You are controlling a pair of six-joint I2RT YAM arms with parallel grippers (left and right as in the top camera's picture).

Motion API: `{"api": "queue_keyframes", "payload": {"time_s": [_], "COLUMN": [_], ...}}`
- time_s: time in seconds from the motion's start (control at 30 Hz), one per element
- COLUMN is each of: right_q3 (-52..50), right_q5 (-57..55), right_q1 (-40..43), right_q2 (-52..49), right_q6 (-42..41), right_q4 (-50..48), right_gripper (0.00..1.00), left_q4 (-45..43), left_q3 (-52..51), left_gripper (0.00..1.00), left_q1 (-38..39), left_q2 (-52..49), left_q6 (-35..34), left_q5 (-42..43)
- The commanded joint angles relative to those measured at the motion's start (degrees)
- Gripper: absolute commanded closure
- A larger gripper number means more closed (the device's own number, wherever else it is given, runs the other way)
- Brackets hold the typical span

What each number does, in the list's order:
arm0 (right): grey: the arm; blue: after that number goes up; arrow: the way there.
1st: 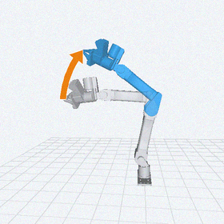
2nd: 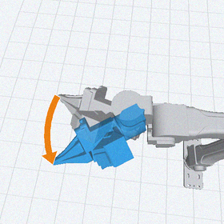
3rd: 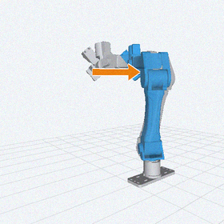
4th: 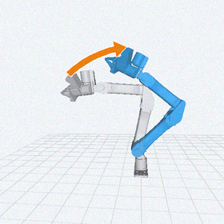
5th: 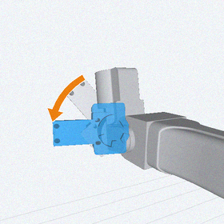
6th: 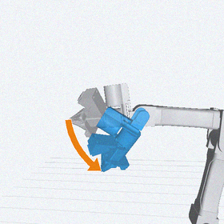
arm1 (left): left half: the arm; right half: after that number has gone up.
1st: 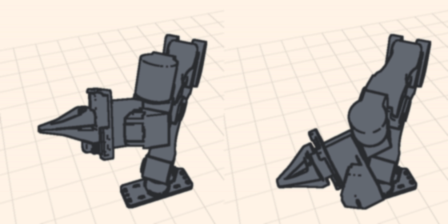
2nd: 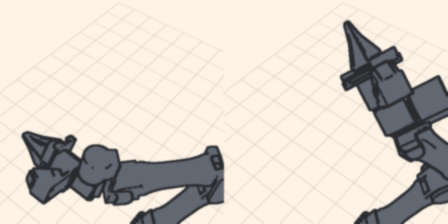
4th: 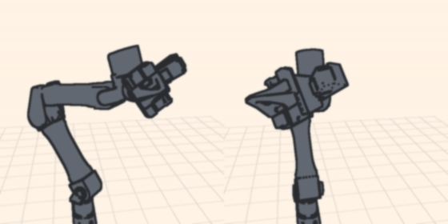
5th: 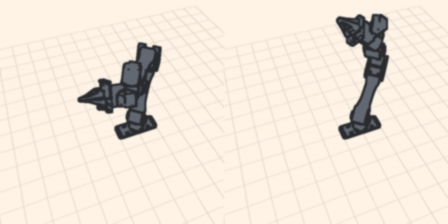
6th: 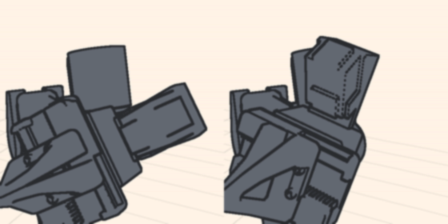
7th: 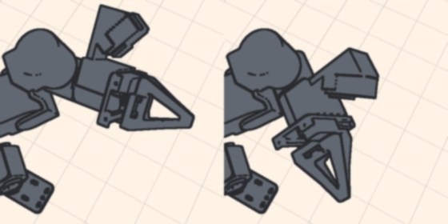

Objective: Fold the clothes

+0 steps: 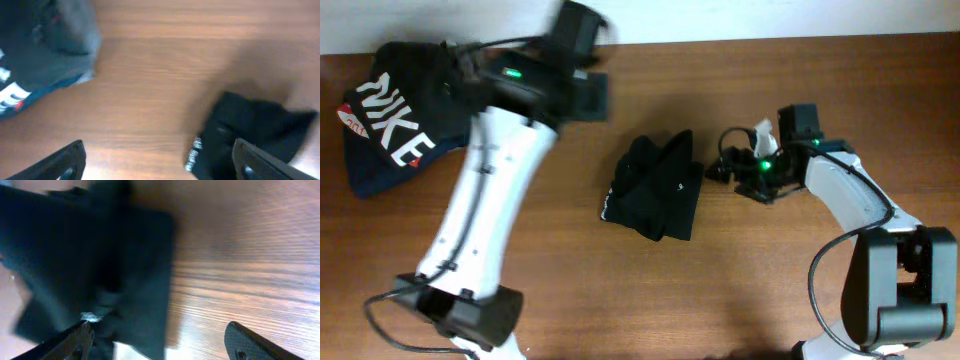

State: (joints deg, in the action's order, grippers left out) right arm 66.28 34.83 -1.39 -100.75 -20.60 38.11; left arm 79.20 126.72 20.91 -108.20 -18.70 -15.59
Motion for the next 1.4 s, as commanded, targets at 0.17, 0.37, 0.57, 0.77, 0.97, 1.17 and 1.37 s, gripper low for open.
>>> {"api": "queue_keyframes", "payload": {"time_s": [0.17, 0.37, 0.57, 0.77, 0.97, 1.17, 1.37], "right_q3": [13.9, 14.6, 14.6, 14.6, 14.6, 18.3, 26.2], "right_q5": [-19.0, -28.3, -31.3, -32.5, -33.3, -38.3, -46.5], "right_q1": [-18.1, -24.9, -25.6, -25.6, -25.5, -23.6, -21.0], "right_q2": [3.3, 2.1, -2.1, -6.1, -7.8, -7.8, -7.8], "right_q6": [-14.7, -20.6, -23.7, -25.1, -25.6, -25.3, -25.3], "right_q4": [5.2, 6.6, 7.1, 5.0, 4.6, 11.8, 24.4], "right_gripper": [0.11, 0.07, 0.08, 0.08, 0.11, 0.17, 0.18], "left_q4": [2.8, 4.4, 4.2, 4.2, 4.2, 4.2, 4.2], "left_q3": [-3.1, -5.2, -5.9, -6.0, -6.0, -6.0, -6.0], "left_gripper": [0.04, 0.04, 0.04, 0.04, 0.04, 0.04, 0.04], "left_q1": [-16.6, -17.9, -16.9, -15.4, -14.8, -14.7, -14.7], "left_q2": [-3.5, -6.3, -8.5, -9.1, -9.1, -9.1, -9.1], "left_q6": [-1.7, -1.7, -1.7, -1.6, -1.6, -1.6, -1.6], "left_q5": [8.1, 10.0, 13.1, 13.1, 13.1, 13.1, 13.0]}}
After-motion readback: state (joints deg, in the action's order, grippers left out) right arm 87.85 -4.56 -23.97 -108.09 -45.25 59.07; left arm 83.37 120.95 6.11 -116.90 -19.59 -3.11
